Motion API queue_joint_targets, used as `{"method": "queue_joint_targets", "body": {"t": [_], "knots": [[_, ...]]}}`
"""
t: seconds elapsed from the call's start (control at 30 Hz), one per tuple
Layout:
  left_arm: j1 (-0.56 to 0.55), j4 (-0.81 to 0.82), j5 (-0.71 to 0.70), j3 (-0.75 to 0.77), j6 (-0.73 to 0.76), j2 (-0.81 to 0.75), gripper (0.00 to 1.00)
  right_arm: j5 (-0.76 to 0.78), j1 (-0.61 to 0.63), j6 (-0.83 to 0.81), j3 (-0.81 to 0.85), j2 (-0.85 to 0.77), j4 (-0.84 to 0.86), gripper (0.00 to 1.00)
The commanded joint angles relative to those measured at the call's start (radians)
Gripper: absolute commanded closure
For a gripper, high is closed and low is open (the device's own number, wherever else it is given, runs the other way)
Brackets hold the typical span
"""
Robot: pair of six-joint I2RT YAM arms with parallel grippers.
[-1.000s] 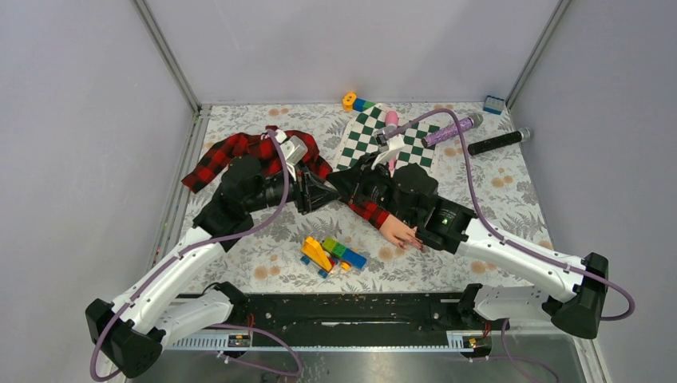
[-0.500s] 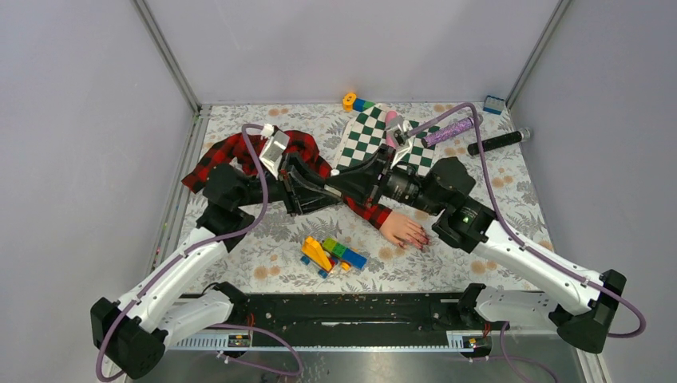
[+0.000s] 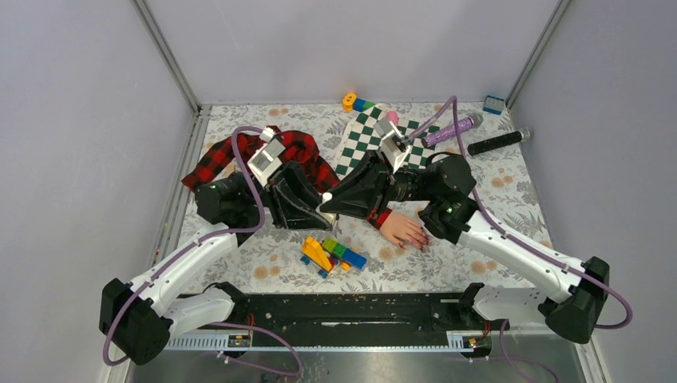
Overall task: Paint the nails
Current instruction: Unscrew the nail polish bottle.
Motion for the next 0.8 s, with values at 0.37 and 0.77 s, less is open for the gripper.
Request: {"method": "queue_joint_targets", "body": {"t": [0.37, 0.77], "knots": [[0.004, 0.069, 0.029, 0.011, 0.029, 0.023, 1.00, -0.173, -0.039, 0.185, 0.048, 0.023, 0.147, 0.81], [0.003, -1.030, -0.364, 0.125, 0.847, -0.120, 1.00, 0.562, -0.131, 0.033, -0.163, -0.203, -0.303, 0.13]]}}
